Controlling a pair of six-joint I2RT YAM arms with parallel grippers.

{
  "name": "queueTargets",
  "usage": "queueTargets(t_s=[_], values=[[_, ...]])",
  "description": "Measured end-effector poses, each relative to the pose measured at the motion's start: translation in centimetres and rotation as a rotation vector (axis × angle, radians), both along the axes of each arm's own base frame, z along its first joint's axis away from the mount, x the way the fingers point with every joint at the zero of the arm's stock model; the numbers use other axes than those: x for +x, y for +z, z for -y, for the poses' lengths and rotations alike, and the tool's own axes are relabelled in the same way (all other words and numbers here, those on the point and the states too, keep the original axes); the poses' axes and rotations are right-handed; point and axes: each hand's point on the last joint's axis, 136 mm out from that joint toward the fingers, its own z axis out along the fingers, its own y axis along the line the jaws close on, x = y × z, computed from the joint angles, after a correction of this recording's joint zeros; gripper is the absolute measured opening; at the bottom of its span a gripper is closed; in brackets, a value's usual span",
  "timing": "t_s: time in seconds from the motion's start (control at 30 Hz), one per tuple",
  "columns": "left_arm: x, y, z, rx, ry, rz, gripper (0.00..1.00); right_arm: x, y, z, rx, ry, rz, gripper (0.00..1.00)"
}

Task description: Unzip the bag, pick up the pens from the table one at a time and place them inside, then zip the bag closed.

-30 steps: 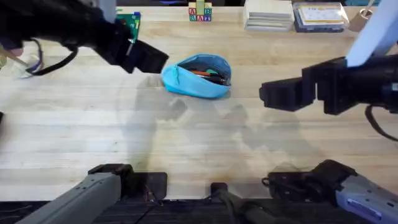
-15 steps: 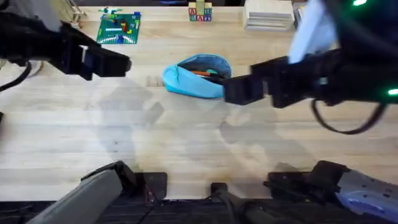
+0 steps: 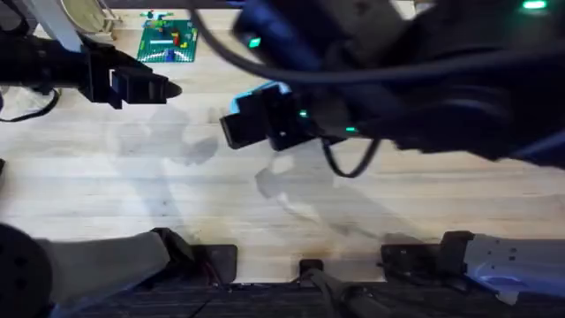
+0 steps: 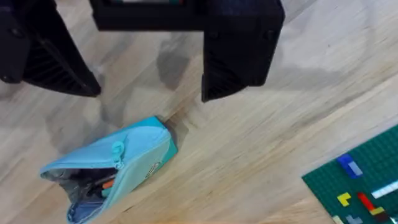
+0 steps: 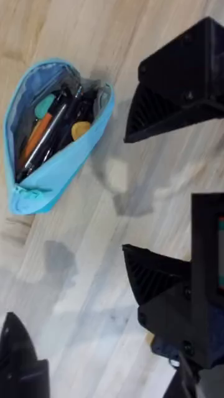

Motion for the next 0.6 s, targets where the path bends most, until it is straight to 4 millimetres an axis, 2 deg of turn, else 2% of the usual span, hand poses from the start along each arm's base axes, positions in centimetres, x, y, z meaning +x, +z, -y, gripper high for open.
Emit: queueTargets(t_s=[0.1, 0.27, 0.6], values=[[0.4, -0.8, -0.1, -0.019, -0.007, -0.018, 0.993, 0.5, -0.4, -0.7, -0.001, -0.038, 0.001, 0.997], [0.8, -1.9, -0.3, -0.048, -0.011, -0.049, 0.993, 1.0, -0.8, -0.8, 0.009, -0.101, -0.004, 0.998], [0.9, -2.2, -0.3, -0.054, -0.012, -0.055, 0.992, 1.2, -1.0, -1.0, 0.021, -0.129, -0.007, 0.997]])
